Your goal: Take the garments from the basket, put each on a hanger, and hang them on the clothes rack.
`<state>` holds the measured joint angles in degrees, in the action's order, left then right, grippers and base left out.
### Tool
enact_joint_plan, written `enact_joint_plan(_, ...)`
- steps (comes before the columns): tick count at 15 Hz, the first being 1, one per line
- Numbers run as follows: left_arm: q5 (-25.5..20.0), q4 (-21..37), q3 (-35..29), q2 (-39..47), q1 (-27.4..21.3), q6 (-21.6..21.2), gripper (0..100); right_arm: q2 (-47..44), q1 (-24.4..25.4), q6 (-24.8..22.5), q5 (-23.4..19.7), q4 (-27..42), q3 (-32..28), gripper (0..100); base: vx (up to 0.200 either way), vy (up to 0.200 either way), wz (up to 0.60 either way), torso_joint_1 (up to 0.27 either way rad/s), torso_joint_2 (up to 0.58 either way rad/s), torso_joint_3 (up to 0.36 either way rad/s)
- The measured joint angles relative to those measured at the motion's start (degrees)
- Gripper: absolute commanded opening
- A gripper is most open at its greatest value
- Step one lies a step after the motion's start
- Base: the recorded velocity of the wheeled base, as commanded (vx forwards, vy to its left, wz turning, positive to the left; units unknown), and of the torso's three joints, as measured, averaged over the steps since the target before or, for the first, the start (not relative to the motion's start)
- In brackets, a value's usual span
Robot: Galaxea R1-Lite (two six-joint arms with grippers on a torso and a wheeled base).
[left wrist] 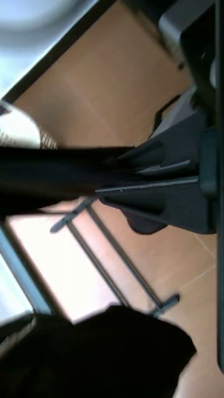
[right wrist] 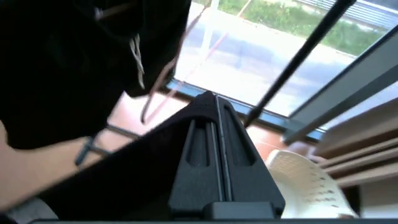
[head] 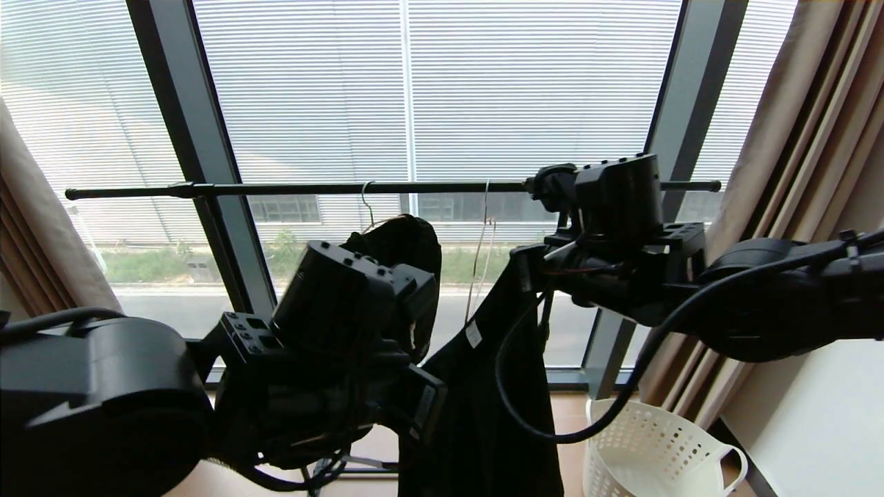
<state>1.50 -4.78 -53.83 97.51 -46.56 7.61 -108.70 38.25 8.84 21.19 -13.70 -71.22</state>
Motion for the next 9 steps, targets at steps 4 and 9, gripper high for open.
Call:
enact_joint_plan(4,-4.8,0.4,-3.8,2.6,-6.1,11.7,0,-3.3,4.1,6.9,-0.3,-3.0,-0.6,0,0.000,0.000,0.00,0.000,0.00,0.000)
enact_joint_plan(9,-4.9,0.7,-7.4,5.6,-7.3,15.4,0,-3.1,5.3,8.4,-0.6,-3.2,-0.7,0,0.000,0.000,0.00,0.000,0.00,0.000)
